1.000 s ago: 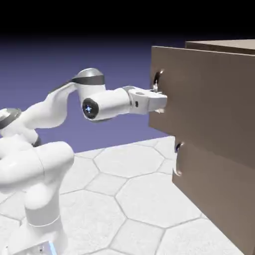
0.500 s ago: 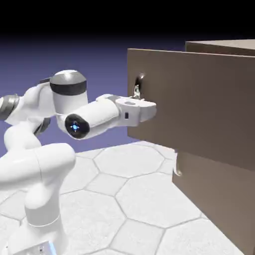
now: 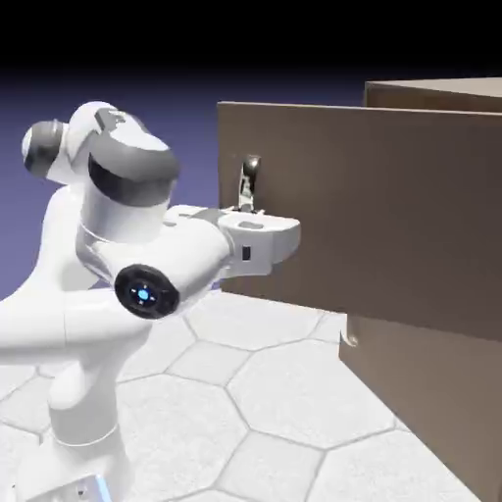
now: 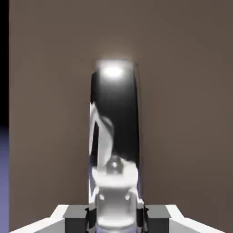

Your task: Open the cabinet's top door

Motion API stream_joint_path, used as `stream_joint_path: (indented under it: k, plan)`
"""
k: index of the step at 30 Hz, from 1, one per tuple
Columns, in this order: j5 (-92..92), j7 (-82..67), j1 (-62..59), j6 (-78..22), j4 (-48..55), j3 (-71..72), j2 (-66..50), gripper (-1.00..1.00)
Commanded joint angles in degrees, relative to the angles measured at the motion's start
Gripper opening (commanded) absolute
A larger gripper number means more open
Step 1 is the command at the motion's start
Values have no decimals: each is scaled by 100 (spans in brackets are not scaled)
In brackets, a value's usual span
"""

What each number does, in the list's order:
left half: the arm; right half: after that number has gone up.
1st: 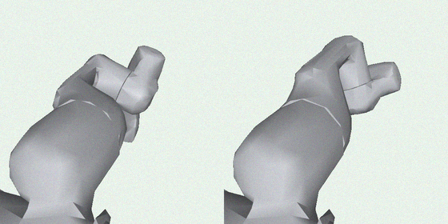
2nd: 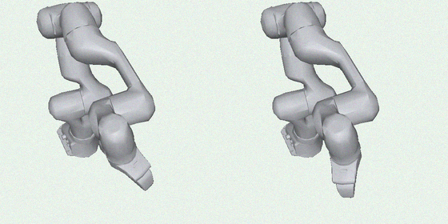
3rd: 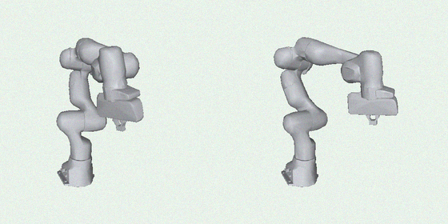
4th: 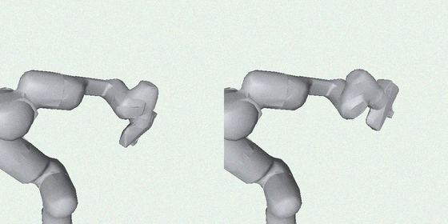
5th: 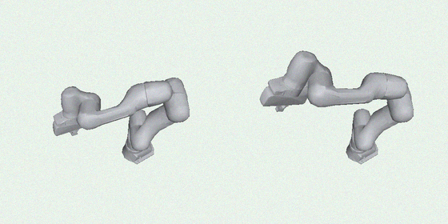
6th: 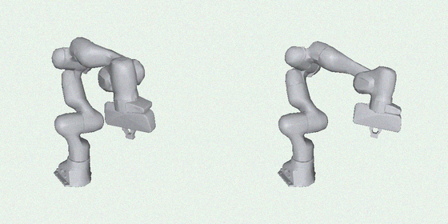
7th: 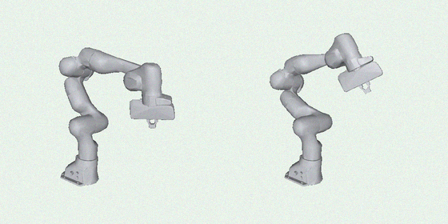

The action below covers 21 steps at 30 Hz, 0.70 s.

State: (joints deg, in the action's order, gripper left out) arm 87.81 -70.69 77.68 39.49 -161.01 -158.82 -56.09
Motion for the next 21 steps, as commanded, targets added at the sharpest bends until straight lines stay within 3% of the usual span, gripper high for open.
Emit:
stream_joint_path:
  k: [1, 21]
  plan:
    - [-203, -172, -59, -51, 129, -6, 208, -100]
    - [-3419, -2169, -296, -421, 3420, 112, 4361, -100]
